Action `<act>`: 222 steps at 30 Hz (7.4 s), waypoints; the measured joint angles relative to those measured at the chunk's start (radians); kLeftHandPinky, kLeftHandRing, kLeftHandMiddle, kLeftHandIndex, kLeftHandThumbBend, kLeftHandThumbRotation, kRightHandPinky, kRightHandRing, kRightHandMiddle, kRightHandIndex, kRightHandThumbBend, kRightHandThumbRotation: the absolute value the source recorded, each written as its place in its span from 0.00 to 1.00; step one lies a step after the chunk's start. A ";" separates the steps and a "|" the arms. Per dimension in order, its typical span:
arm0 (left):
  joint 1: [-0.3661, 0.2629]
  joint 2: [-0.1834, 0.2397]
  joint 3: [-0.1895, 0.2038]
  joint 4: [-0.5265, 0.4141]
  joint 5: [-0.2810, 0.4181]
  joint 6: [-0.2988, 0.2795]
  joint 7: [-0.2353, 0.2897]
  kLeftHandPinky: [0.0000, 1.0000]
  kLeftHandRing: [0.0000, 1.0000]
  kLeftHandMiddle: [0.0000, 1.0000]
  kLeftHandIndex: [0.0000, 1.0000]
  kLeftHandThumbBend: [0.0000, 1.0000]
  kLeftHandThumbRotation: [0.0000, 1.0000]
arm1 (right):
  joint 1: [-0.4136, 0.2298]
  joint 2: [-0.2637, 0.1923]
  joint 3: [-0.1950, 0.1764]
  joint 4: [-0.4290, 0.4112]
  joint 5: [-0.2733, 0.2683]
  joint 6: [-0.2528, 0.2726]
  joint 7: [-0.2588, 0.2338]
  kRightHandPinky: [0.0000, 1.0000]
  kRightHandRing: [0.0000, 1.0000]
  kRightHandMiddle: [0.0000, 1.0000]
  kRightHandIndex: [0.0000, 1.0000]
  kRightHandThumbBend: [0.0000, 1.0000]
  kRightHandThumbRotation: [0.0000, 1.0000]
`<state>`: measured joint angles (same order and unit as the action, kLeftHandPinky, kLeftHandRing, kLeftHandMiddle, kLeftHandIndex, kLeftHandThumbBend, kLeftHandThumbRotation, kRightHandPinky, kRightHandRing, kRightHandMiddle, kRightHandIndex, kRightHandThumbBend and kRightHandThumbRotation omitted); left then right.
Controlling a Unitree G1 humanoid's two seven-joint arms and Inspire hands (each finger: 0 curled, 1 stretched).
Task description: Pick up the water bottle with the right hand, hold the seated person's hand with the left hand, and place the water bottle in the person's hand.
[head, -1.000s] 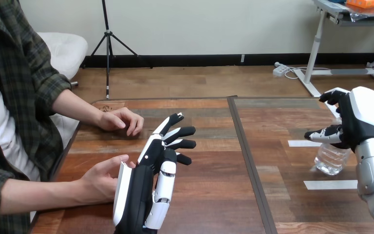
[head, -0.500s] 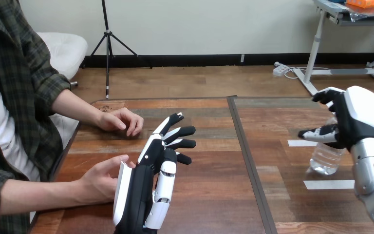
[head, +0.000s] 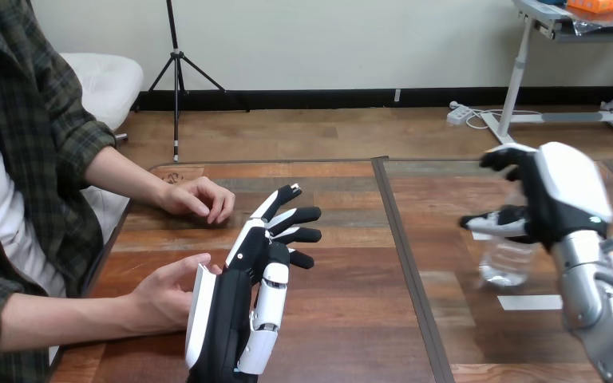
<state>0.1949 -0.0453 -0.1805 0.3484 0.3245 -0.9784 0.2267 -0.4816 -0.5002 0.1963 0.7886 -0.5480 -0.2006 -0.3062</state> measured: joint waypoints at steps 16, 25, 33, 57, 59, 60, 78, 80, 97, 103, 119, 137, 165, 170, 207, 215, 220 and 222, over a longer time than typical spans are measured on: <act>-0.001 0.000 0.001 0.000 0.001 0.000 0.003 0.55 0.69 0.76 0.86 0.12 1.00 | 0.053 0.041 0.023 -0.127 -0.004 -0.032 0.056 0.65 0.72 0.74 0.70 0.74 0.00; -0.001 0.000 0.001 0.000 -0.003 -0.001 0.003 0.56 0.69 0.76 0.86 0.11 1.00 | 0.087 0.065 0.035 -0.200 -0.001 -0.057 0.086 0.66 0.72 0.74 0.70 0.74 0.00; -0.002 -0.001 0.000 0.000 -0.003 -0.001 0.003 0.56 0.69 0.76 0.86 0.11 1.00 | 0.112 0.079 0.045 -0.264 -0.005 -0.065 0.113 0.67 0.73 0.75 0.70 0.72 0.00; -0.002 -0.001 0.000 0.000 -0.002 -0.001 0.006 0.56 0.69 0.76 0.86 0.10 1.00 | 0.172 0.117 0.067 -0.391 -0.008 -0.069 0.170 0.66 0.72 0.74 0.68 0.74 0.00; -0.002 -0.001 0.000 0.001 -0.002 -0.001 0.007 0.56 0.69 0.76 0.86 0.10 1.00 | 0.174 0.119 0.069 -0.393 -0.009 -0.069 0.170 0.65 0.72 0.74 0.68 0.74 0.00; -0.002 -0.001 0.000 0.001 -0.002 -0.001 0.007 0.56 0.69 0.76 0.86 0.10 1.00 | 0.174 0.119 0.070 -0.393 -0.009 -0.069 0.170 0.65 0.72 0.74 0.68 0.74 0.00; -0.002 -0.001 0.001 0.001 -0.004 -0.001 0.006 0.55 0.69 0.76 0.86 0.10 1.00 | 0.214 0.118 0.074 -0.393 -0.019 -0.020 0.188 0.67 0.73 0.74 0.69 0.73 0.00; -0.002 -0.001 0.001 0.001 -0.004 -0.001 0.006 0.55 0.69 0.76 0.86 0.10 1.00 | 0.222 0.118 0.074 -0.393 -0.021 -0.011 0.192 0.67 0.73 0.75 0.69 0.72 0.00; -0.002 0.001 0.002 0.001 -0.005 -0.001 0.001 0.55 0.69 0.76 0.86 0.10 1.00 | 0.252 0.102 0.073 -0.393 -0.026 0.012 0.201 0.67 0.73 0.75 0.70 0.72 0.00; -0.002 0.002 0.003 0.001 -0.006 -0.001 -0.004 0.55 0.69 0.76 0.86 0.09 1.00 | 0.252 0.103 0.071 -0.393 -0.026 0.011 0.190 0.66 0.72 0.74 0.70 0.72 0.00; -0.002 0.009 0.004 0.001 -0.008 -0.001 -0.009 0.55 0.69 0.75 0.85 0.10 1.00 | 0.252 0.103 0.056 -0.392 -0.001 -0.001 0.178 0.66 0.72 0.74 0.70 0.73 0.00; -0.002 0.008 0.004 0.001 -0.008 -0.001 -0.009 0.56 0.69 0.75 0.85 0.10 1.00 | 0.255 0.101 0.036 -0.392 0.028 -0.090 0.175 0.68 0.75 0.79 0.73 0.76 0.00; -0.002 0.003 0.003 0.001 0.000 -0.001 0.002 0.56 0.70 0.76 0.86 0.12 1.00 | 0.249 -0.027 0.034 -0.438 -0.136 -0.168 0.162 0.78 0.84 0.84 0.80 0.92 0.00; -0.002 0.000 0.003 0.001 0.000 -0.001 0.010 0.56 0.69 0.76 0.86 0.11 1.00 | 0.236 -0.067 0.033 -0.435 -0.157 -0.143 0.176 0.79 0.84 0.84 0.79 0.94 0.00; -0.004 -0.003 0.000 0.019 0.001 -0.002 0.025 0.55 0.69 0.76 0.86 0.11 1.00 | 0.197 -0.143 0.034 -0.386 -0.245 -0.023 0.252 0.82 0.83 0.83 0.80 0.89 0.00; -0.004 -0.003 -0.002 0.020 0.001 -0.003 0.025 0.55 0.69 0.76 0.86 0.12 1.00 | 0.193 -0.143 0.036 -0.383 -0.257 -0.003 0.296 0.82 0.82 0.82 0.79 0.88 0.00; -0.004 -0.003 -0.003 0.020 0.001 -0.003 0.025 0.55 0.69 0.76 0.86 0.11 1.00 | 0.179 -0.145 0.044 -0.370 -0.267 0.008 0.335 0.81 0.82 0.82 0.79 0.88 0.00; -0.004 -0.003 -0.003 0.020 0.001 -0.003 0.025 0.55 0.69 0.76 0.86 0.11 1.00 | 0.174 -0.145 0.047 -0.365 -0.274 0.011 0.346 0.81 0.82 0.82 0.78 0.88 0.00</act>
<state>0.1905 -0.0487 -0.1838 0.3680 0.3256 -0.9814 0.2518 -0.3079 -0.6451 0.2437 0.4239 -0.8225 -0.1891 0.0403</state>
